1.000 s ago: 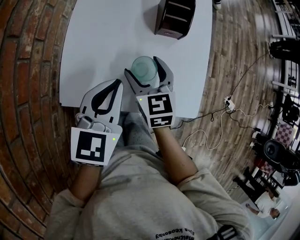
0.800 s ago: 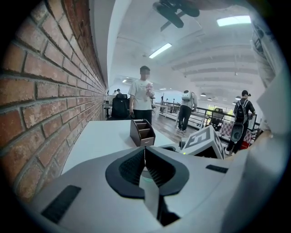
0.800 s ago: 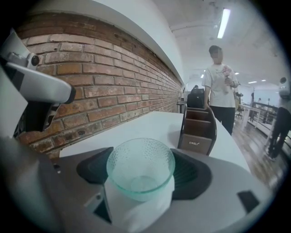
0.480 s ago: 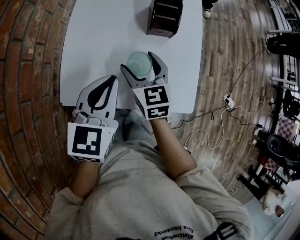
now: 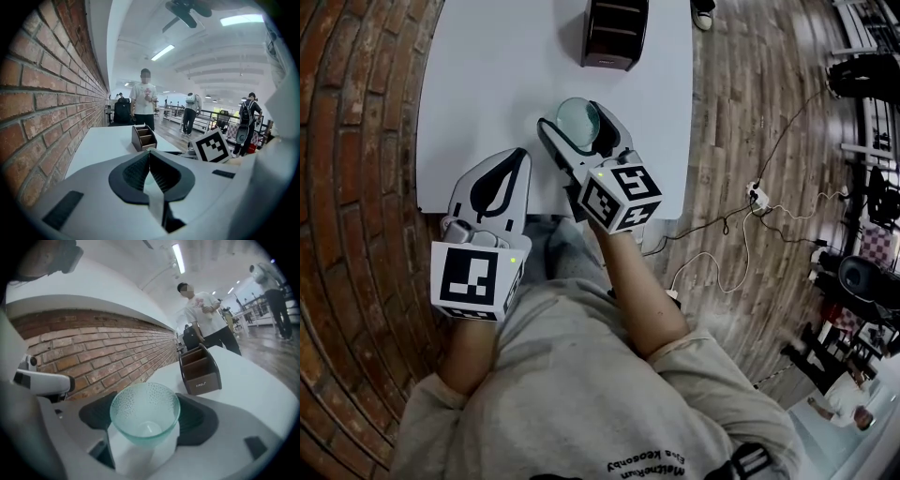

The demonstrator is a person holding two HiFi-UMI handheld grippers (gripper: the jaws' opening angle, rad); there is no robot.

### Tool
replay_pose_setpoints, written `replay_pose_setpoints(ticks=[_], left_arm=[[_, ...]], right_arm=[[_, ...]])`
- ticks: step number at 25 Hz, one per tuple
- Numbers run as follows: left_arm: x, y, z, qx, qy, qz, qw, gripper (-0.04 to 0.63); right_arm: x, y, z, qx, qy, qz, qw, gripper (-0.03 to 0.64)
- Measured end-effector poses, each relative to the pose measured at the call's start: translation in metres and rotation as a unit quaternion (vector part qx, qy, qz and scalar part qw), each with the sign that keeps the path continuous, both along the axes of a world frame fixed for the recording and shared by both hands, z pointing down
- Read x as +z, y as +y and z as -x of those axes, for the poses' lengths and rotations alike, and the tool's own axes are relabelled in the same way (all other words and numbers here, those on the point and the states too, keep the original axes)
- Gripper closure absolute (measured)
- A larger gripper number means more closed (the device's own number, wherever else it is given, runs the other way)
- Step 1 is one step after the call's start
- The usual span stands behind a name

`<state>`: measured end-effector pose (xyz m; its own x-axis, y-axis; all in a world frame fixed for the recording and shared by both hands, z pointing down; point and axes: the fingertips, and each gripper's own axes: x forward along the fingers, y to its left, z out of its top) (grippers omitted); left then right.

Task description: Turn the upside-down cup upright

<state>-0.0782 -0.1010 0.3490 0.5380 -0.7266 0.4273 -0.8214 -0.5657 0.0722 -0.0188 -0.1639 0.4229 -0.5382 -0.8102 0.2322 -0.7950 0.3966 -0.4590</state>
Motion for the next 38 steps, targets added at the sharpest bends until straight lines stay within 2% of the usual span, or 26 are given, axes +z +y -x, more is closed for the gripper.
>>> replay_pose_setpoints(ticks=[5,9,14,20,25,29,32,36,38], left_arm=[[-0.002,0.003,-0.002,0.004,0.000,-0.003,1.0000,0.584],[-0.003,0.003,-0.003,0.005,-0.001,-0.005,1.0000,0.584],[-0.006,0.005,-0.005,0.009,-0.001,-0.009,0.9999,0.584],[-0.005,0.006,-0.005,0.012,-0.001,-0.009,0.9999,0.584],[-0.004,0.006,-0.004,0.014,-0.002,-0.008,0.9999,0.584],[-0.004,0.005,-0.006,0.018,-0.001,-0.007,0.9998,0.584],[-0.004,0.004,-0.007,0.022,-0.007,-0.011,0.9997,0.584],[-0.001,0.003,-0.010,0.051,-0.070,-0.039,0.9955,0.584],[0.002,0.002,-0.012,0.065,-0.089,-0.041,0.9931,0.584]], right_arm=[[-0.009,0.003,0.000,0.010,-0.093,0.002,0.996,0.232],[-0.016,0.003,-0.002,0.019,-0.157,0.000,0.987,0.232],[-0.023,0.004,-0.009,0.031,-0.254,0.004,0.967,0.232],[-0.024,0.008,-0.007,0.025,-0.334,0.011,0.942,0.232],[-0.025,0.010,0.000,0.015,-0.372,0.013,0.928,0.232],[-0.032,0.012,0.004,0.005,-0.415,0.010,0.910,0.232],[-0.034,0.014,0.005,0.000,-0.426,0.011,0.905,0.232],[-0.033,0.015,0.004,0.000,-0.425,0.011,0.905,0.232],[-0.033,0.016,0.002,0.003,-0.426,0.012,0.905,0.232]])
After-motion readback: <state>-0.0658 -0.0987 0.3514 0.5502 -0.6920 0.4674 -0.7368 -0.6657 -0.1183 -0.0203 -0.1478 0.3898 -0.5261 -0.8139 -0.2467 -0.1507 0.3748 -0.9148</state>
